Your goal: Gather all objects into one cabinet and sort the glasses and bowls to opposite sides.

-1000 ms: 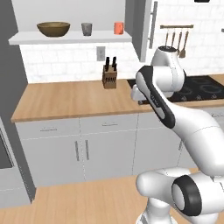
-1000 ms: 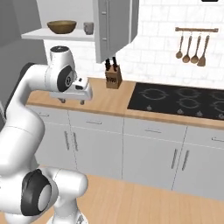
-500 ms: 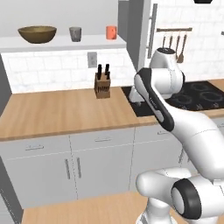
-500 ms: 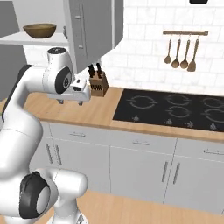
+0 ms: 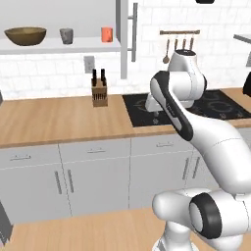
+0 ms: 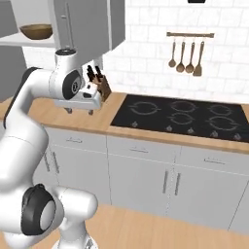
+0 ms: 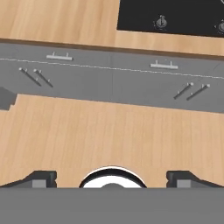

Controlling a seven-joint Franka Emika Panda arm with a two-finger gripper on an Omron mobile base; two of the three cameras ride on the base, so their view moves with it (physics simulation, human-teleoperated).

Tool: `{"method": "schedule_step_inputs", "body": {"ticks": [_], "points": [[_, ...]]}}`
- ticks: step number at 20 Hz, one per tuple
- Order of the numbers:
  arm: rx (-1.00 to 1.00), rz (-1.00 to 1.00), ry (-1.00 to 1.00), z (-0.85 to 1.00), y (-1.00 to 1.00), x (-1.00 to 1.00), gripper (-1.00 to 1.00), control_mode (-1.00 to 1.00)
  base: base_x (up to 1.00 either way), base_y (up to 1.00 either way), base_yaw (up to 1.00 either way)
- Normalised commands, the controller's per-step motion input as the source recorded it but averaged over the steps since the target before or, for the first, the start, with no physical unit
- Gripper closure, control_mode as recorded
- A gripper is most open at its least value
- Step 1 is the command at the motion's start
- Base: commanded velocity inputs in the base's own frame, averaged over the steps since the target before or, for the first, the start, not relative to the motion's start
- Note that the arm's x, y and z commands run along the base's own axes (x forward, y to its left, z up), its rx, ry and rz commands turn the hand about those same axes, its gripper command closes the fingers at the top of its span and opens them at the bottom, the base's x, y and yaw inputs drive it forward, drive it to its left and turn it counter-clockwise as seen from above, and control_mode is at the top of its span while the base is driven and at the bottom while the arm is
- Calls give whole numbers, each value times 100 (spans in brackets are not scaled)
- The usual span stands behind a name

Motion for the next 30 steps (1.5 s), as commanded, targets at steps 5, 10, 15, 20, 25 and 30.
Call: {"method": "schedule_step_inputs", "body": {"ticks": [5, 10, 15, 20, 25, 30], "points": [[0, 0, 0, 0, 0, 0, -100, 100, -24, -100, 9], [0, 0, 0, 0, 0, 0, -100, 100, -4, -100, 0], [0, 0, 0, 0, 0, 0, -100, 100, 0, -100, 0], [0, 0, 0, 0, 0, 0, -100, 100, -2, -100, 0], [0, 0, 0, 0, 0, 0, -100, 100, 0, -100, 0], [0, 0, 0, 0, 0, 0, -100, 100, -2, -100, 0]]}}
